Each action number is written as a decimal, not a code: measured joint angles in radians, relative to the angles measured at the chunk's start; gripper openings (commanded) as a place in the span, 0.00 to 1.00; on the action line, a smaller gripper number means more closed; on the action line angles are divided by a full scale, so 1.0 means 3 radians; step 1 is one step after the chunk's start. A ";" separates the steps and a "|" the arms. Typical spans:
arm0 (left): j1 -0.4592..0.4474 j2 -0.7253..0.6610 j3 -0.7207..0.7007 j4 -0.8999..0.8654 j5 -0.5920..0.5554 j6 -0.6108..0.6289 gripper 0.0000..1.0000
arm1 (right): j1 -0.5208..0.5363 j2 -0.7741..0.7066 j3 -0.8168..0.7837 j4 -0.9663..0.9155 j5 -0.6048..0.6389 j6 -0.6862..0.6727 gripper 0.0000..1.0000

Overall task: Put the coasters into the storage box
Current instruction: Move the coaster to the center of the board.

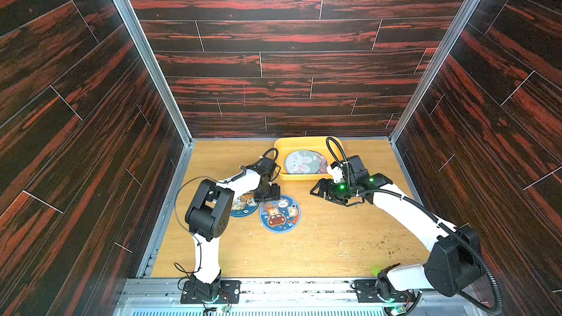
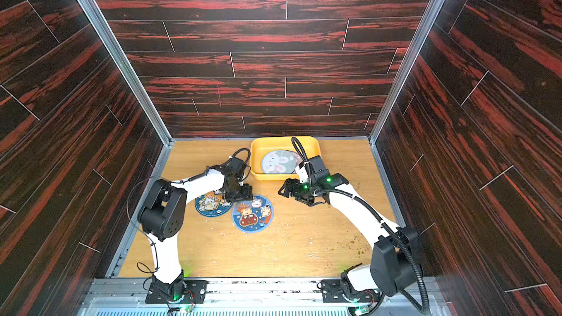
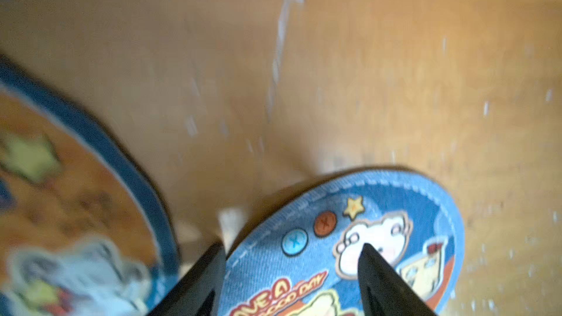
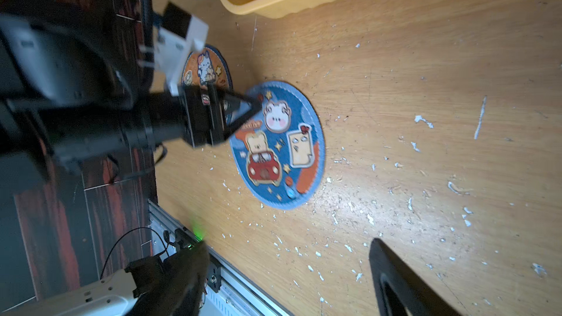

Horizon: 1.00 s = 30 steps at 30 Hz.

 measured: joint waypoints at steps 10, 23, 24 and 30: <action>-0.0100 -0.0591 -0.0660 0.0017 -0.0098 -0.0356 0.76 | 0.0205 0.0289 -0.0086 0.0121 -0.0022 -0.0029 0.84; -0.0193 -0.0862 -0.1102 0.0306 -0.0168 -0.0703 0.75 | 0.0542 0.1005 -0.0076 0.0242 -0.0004 -0.0089 0.81; -0.0214 -0.0868 -0.1119 0.0326 -0.0170 -0.0724 0.75 | 0.0547 0.1041 -0.0070 0.0245 -0.0004 -0.0089 0.81; -0.0295 -0.0931 -0.1212 0.0422 -0.0209 -0.0825 0.74 | 0.0582 0.1242 -0.0004 0.0280 0.0037 -0.0088 0.76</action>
